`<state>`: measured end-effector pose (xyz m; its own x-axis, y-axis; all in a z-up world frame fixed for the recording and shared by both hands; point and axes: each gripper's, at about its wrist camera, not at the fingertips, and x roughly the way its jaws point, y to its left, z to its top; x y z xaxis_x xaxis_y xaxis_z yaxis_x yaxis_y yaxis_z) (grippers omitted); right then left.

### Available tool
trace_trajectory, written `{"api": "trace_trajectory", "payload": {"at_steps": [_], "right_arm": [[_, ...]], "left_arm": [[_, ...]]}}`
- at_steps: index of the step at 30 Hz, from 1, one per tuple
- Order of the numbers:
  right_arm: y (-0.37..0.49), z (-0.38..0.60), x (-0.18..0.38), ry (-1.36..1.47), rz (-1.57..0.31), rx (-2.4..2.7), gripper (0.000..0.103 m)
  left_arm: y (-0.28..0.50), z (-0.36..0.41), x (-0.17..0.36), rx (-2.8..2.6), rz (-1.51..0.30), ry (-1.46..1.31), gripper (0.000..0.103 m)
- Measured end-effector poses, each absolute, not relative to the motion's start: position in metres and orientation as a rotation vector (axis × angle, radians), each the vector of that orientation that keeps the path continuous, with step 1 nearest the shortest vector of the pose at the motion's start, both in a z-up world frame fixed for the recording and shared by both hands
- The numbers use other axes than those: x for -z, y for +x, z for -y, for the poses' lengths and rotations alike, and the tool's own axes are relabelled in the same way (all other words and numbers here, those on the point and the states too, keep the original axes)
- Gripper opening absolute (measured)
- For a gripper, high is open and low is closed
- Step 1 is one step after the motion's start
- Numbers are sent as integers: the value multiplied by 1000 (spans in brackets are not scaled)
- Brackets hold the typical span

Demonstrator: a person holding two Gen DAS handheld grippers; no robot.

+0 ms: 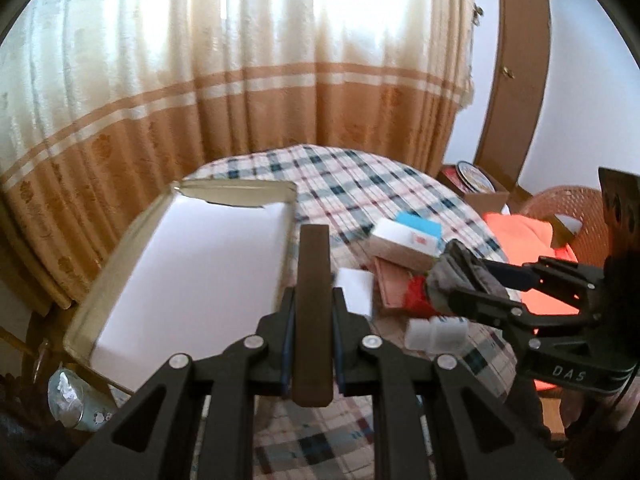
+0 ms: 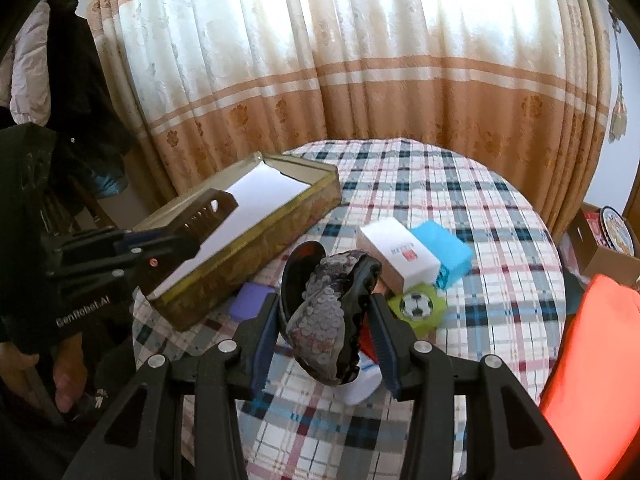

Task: Organize rigid objects
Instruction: 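Carry the grey rock and brown bar over the gold tray with both tools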

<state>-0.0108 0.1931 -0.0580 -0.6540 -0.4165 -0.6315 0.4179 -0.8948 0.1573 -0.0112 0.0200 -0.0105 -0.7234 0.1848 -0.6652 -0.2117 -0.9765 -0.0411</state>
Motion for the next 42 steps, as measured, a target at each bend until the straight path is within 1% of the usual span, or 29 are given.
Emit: {"api": "trace_trajectory", "payload": {"at_steps": [7, 16, 25, 42], "right_arm": [[-21, -174, 44, 911, -62, 2480, 47], [-43, -146, 38, 907, -118, 2430, 47], [-70, -113, 42, 920, -157, 2380, 47], [-108, -62, 61, 966, -228, 2321, 47]], "left_arm": [[-26, 14, 6, -2812, 15, -1057, 14], [-40, 45, 15, -2877, 79, -1112, 14], [-52, 69, 33, -2912, 119, -1218, 14], [-70, 100, 52, -2915, 193, -1310, 14]]}}
